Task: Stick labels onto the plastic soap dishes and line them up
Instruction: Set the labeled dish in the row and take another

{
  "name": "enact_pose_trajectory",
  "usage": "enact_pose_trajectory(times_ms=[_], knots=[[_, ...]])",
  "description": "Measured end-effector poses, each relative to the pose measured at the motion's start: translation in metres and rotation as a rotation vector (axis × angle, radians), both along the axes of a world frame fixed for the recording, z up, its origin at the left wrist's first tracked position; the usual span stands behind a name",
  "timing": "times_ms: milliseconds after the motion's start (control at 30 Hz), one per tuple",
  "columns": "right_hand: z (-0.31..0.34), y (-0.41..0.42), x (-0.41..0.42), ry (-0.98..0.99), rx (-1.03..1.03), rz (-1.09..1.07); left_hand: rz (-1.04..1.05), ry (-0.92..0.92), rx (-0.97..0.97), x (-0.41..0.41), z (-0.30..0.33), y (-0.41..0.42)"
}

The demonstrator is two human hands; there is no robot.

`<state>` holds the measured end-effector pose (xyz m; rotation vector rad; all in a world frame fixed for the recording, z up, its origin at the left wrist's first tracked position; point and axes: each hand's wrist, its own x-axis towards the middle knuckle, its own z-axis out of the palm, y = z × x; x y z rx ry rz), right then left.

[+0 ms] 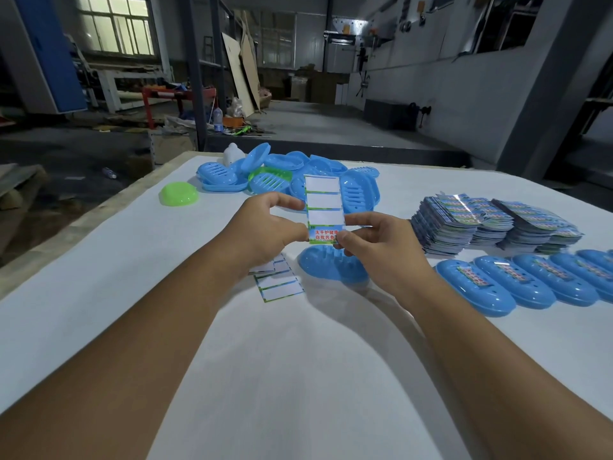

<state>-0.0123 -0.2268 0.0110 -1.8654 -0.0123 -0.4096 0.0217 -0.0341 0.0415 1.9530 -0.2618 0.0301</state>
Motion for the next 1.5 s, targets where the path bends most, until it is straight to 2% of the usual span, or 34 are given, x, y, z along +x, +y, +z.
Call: enact_pose_trajectory(times_ms=[133,200,333,500,667,1200,1500], knots=[[-0.003,-0.001,0.002,-0.069,-0.171,-0.133,-0.044,-0.005,-0.006,-0.002,0.001,-0.001],[-0.004,0.0,0.002,-0.1,-0.252,-0.131,-0.062,-0.021,-0.009,-0.003,0.0,-0.003],[-0.005,0.005,-0.001,-0.092,-0.289,-0.066,-0.095,-0.107,0.005,-0.005,-0.005,-0.008],[-0.003,0.007,-0.005,-0.079,-0.308,-0.071,-0.075,-0.198,0.07,-0.007,-0.011,-0.015],[0.0,0.011,-0.011,-0.099,-0.412,-0.1,-0.046,-0.247,0.089,-0.009,-0.014,-0.02],[0.0,0.011,-0.008,-0.085,-0.403,-0.112,-0.002,-0.222,0.099,-0.013,-0.013,-0.023],[0.002,0.004,-0.005,-0.014,-0.309,-0.163,0.218,-0.132,0.149,0.005,-0.014,-0.012]])
